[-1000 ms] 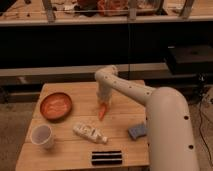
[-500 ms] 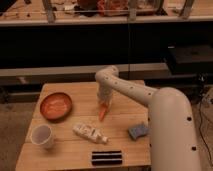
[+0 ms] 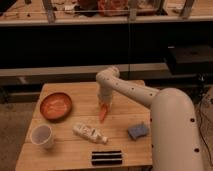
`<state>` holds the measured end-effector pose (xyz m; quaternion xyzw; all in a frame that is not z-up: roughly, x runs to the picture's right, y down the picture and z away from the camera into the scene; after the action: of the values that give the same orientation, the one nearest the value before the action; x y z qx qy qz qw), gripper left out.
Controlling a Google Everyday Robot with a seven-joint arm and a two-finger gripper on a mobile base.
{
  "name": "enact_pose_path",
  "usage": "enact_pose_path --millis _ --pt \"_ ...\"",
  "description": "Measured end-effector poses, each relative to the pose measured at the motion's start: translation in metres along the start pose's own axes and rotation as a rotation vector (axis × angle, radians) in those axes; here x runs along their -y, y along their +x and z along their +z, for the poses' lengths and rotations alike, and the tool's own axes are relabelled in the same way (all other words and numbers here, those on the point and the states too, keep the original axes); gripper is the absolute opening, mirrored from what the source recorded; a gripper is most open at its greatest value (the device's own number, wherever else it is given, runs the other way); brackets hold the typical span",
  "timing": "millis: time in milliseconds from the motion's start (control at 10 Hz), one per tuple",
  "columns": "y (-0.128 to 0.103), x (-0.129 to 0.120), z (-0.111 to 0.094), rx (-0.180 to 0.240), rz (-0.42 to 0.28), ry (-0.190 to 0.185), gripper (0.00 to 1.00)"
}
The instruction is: Drag the pepper across the table
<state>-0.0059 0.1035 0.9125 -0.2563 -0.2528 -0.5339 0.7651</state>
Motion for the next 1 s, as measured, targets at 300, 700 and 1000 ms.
enact_pose_path --millis 300,700,1000 --pt "-0.004 -0.001 0.0 0.002 0.0 0.003 0.0" --pt "-0.008 -0.008 0.0 0.004 0.008 0.008 0.0" --pt "-0.009 -0.015 0.0 0.005 0.018 0.012 0.0"
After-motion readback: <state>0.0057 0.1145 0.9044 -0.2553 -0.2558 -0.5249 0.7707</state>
